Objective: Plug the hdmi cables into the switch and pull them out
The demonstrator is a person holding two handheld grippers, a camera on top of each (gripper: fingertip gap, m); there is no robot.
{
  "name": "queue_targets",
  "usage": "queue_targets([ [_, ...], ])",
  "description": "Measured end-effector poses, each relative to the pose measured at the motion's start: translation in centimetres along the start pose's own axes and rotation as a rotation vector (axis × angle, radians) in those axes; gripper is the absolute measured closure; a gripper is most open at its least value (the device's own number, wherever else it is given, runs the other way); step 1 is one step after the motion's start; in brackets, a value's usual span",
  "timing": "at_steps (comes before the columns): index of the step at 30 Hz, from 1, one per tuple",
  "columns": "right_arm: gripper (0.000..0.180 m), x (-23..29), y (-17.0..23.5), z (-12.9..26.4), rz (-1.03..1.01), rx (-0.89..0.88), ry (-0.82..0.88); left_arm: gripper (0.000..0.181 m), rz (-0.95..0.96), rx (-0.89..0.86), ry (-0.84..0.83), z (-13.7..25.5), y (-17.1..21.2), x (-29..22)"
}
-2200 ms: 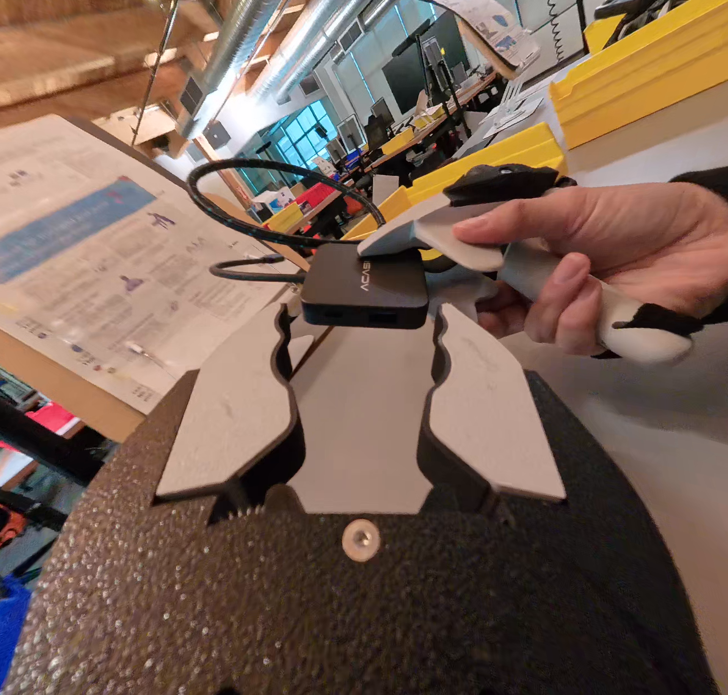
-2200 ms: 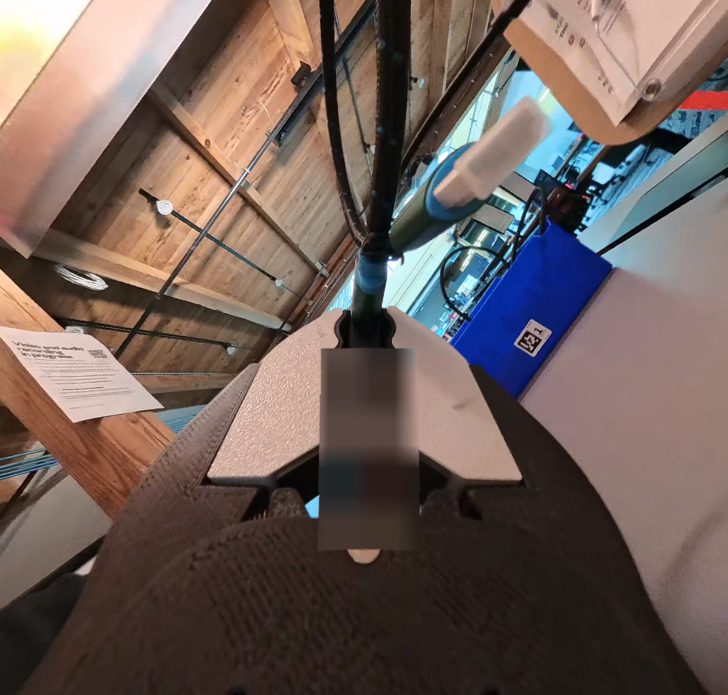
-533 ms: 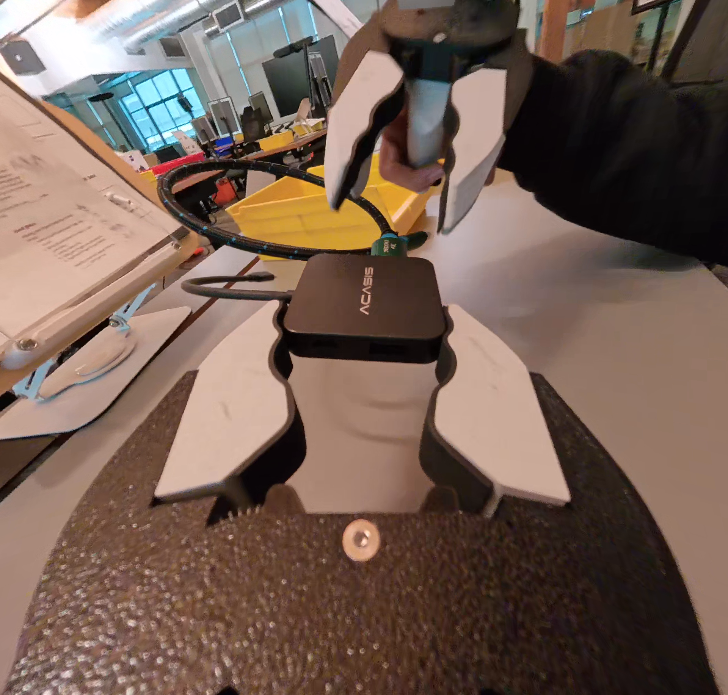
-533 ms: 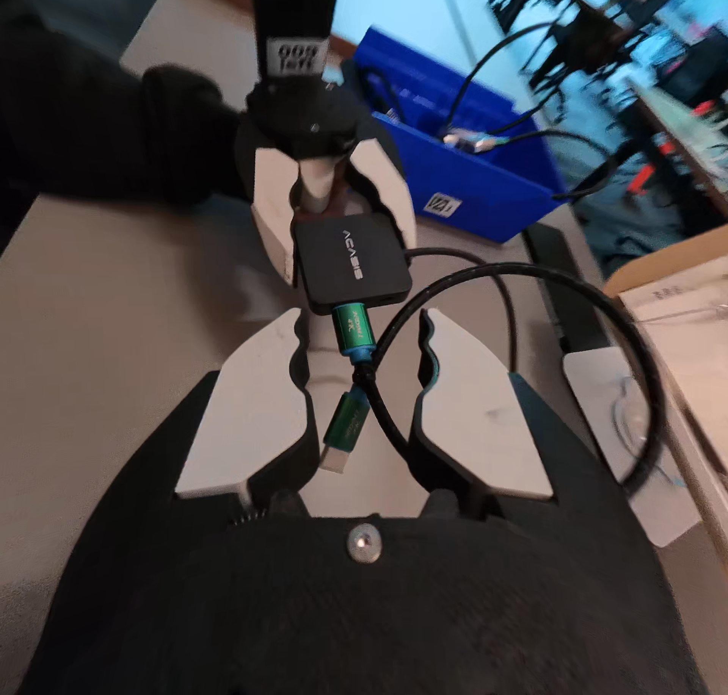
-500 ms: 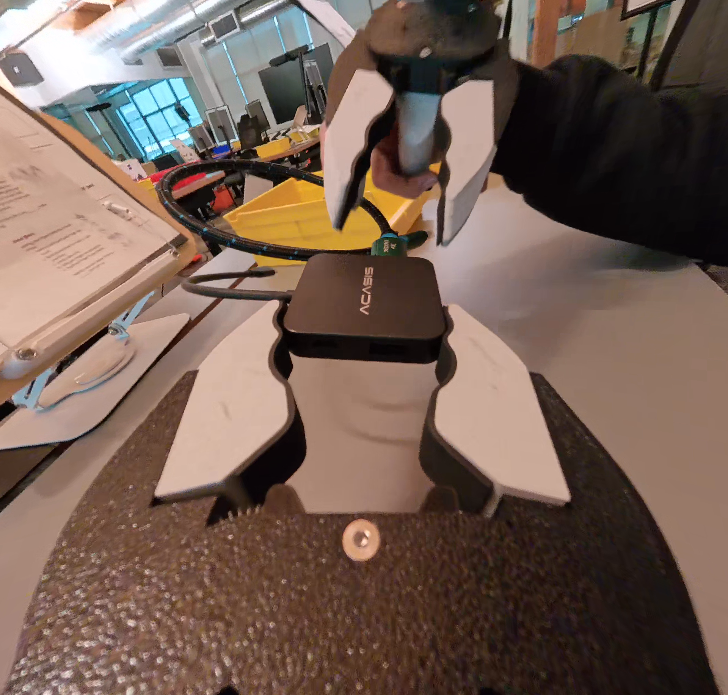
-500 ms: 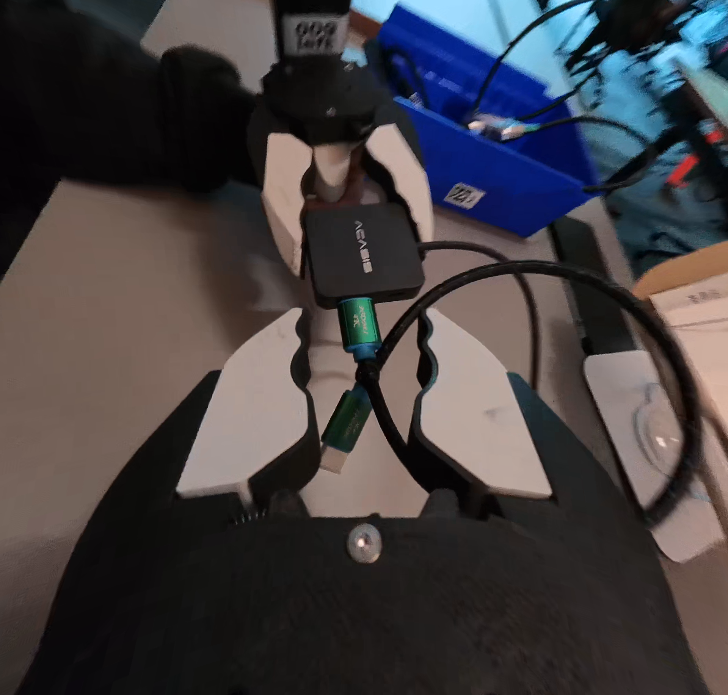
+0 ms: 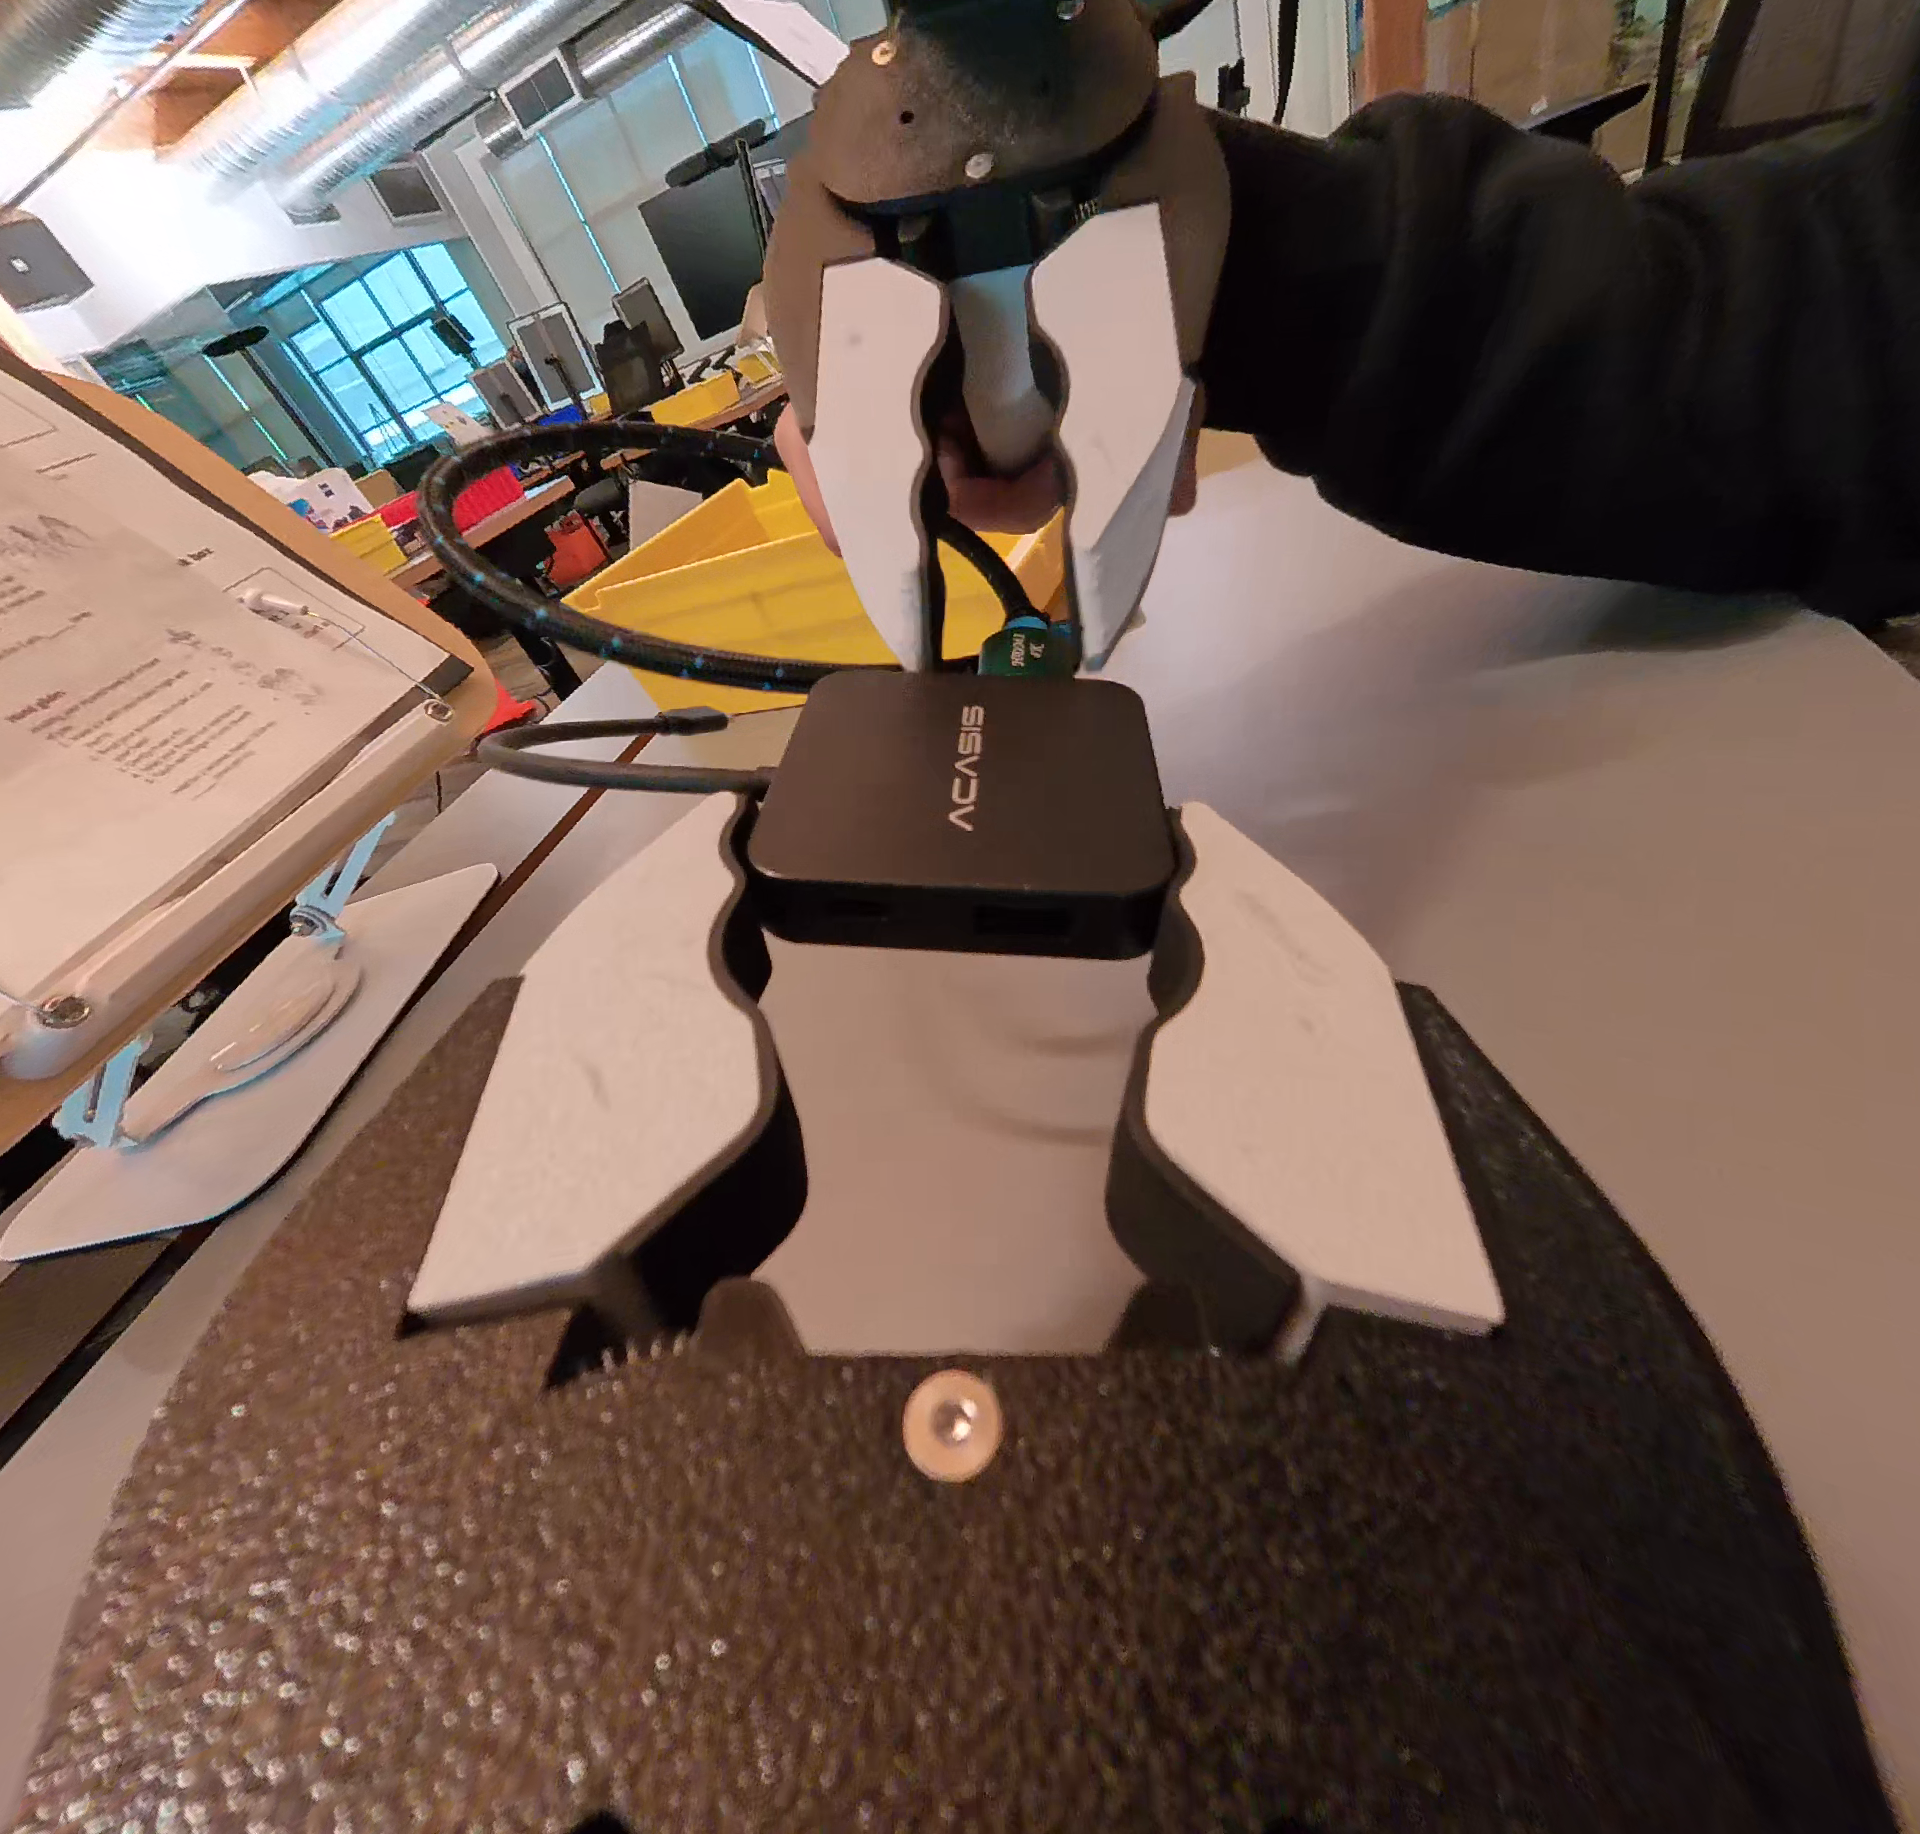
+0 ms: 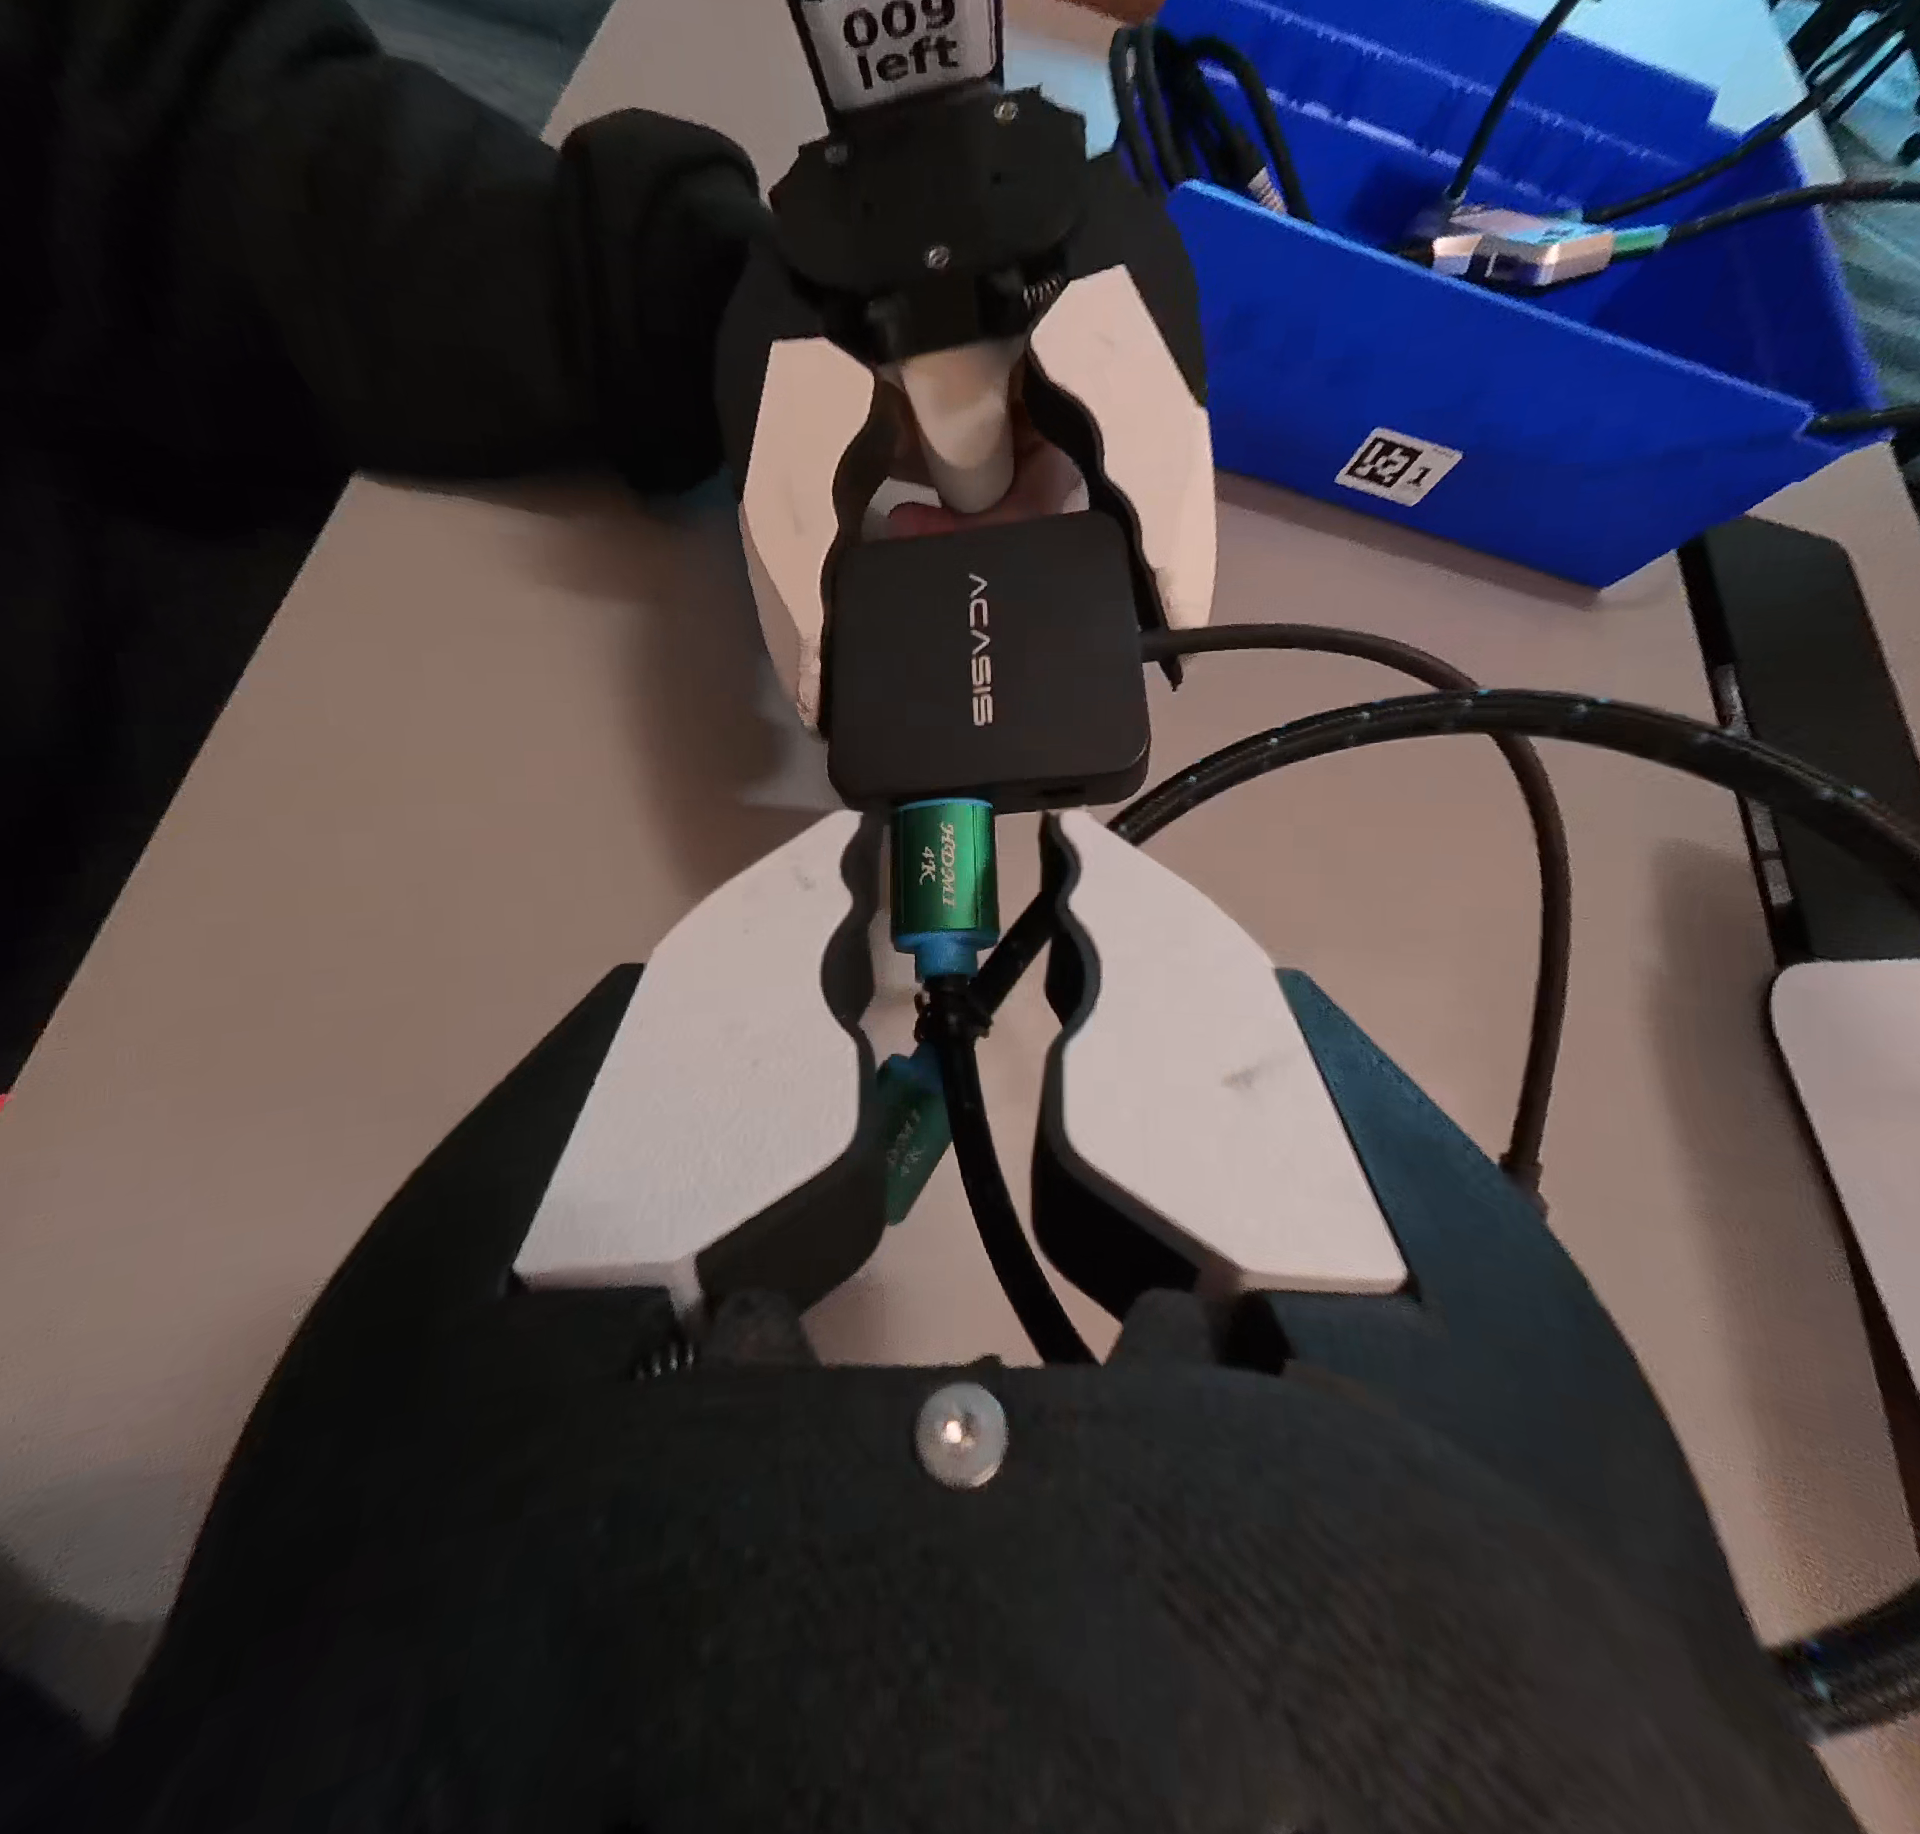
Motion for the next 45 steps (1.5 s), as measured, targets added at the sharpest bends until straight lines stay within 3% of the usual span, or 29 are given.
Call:
queue_targets([
  [8, 0.159, 0.4, 0.1, -1.2, 0.09, 0.107, 0.026, 0.108, 0.013, 0.022, -0.013, 0.1, 0.2, 0.1],
  [23, 0.159, 1.1, 1.4, -0.4, 0.005, -0.075, 0.056, 0.108, 0.024, -0.027, 0.023, -0.4, 0.3, -0.1],
  [31, 0.158, 1.7, 2.1, -0.3, 0.101, 0.075, 0.072, 0.108, 0.002, 0.069, 0.048, -0.5, 0.4, -0.4],
  [33, 0.158, 0.4, 4.6, 1.5, 0.136, 0.302, 0.233, 0.108, 0.039, -0.026, -0.042, 2.2, 0.0, 0.7],
  [36, 0.159, -0.4, 3.6, 4.1, 0.033, -0.068, 0.249, 0.108, 0.085, -0.192, -0.097, 3.5, -0.8, 1.4],
  [41, 0.159, -0.5, 2.2, 9.0, 0.166, -0.029, 0.614, 0.108, 0.072, -0.17, -0.058, 1.8, -1.1, 0.8],
  [45, 0.159, -2.6, 4.8, 16.7, -0.052, -0.144, 1.103, 0.109, 0.078, -0.181, -0.084, 2.4, -0.9, 1.0],
])
Point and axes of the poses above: each gripper's, where its closed fingertips meet, z back along the fingers, y out of its underside, x = y × z across the jaws, the point moved 9 cm from there along z, back along the fingers, and after that the axes turned 10 degrees about y, right-handed, at the moved point
